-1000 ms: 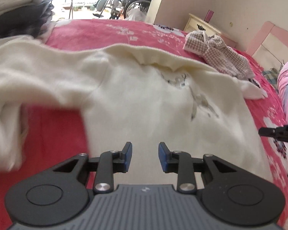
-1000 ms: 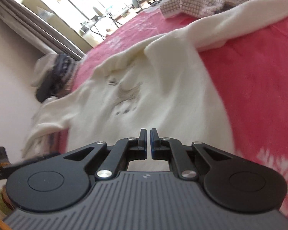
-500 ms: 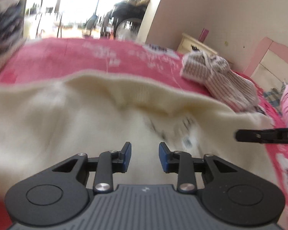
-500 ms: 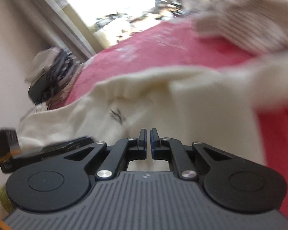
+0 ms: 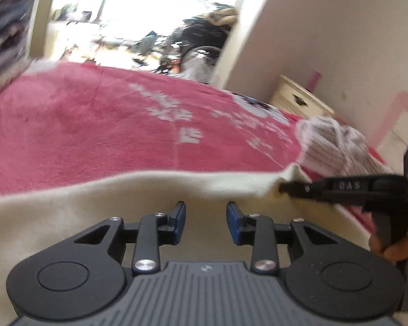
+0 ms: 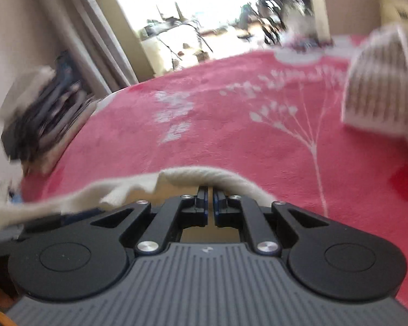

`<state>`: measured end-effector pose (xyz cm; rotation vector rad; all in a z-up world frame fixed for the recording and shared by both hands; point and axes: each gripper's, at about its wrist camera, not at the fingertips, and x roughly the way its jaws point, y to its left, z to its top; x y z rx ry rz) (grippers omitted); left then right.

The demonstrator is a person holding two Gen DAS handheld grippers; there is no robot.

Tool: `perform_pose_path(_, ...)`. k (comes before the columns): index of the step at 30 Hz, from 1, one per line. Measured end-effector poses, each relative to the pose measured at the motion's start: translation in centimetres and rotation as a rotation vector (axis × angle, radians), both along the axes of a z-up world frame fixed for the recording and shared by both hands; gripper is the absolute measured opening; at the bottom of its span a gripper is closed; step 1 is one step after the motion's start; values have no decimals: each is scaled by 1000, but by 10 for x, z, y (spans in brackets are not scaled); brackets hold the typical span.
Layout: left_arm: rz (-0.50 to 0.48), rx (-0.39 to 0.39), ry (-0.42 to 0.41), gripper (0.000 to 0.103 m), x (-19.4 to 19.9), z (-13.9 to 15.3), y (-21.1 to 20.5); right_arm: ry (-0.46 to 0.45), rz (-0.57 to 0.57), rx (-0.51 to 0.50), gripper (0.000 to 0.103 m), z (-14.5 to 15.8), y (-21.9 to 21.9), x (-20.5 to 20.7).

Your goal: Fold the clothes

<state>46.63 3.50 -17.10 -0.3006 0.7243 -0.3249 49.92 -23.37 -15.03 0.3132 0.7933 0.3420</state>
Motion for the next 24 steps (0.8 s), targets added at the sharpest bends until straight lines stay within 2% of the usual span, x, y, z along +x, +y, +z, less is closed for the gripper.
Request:
perform_pose_path(2,45,-56,32,31,9,-9,8,70,-52,86,2,-13,-11,13)
perform_pose_path(4,82,-107,46,31,13,-13,12,75,-121,214,1,-14,-31,7)
perform_pose_path(9,96,-105,41,34,11,-12,11,88,-293,535,5,-16,-79,-8)
perform_pose_path(10,98,-101,42,34,11,-12,10,90,-327,599,18,-16,-89,-11)
perform_pose_path(11,101,-98,43,34,11,-11,10,93,-362,663,42,-17,-99,-13)
perform_pose_path(12,106,-96,46,34,11,-10,9,95,-396,727,50,-17,-109,-16)
perform_pose_path(14,120,-93,48,35,11,-6,8,92,-449,831,51,-14,-128,-26)
perform_pose_path(17,122,-94,16,37,4,6,4,37,-418,808,51,18,-156,-68)
perform_pose_path(20,97,-87,-41,40,-12,23,-3,-13,-425,729,54,50,-189,-127)
perform_pose_path(22,68,-81,-67,41,-26,34,-11,-42,-505,672,58,65,-223,-171)
perform_pose_path(24,22,-78,-85,42,-39,42,-24,-56,-657,625,63,67,-261,-211)
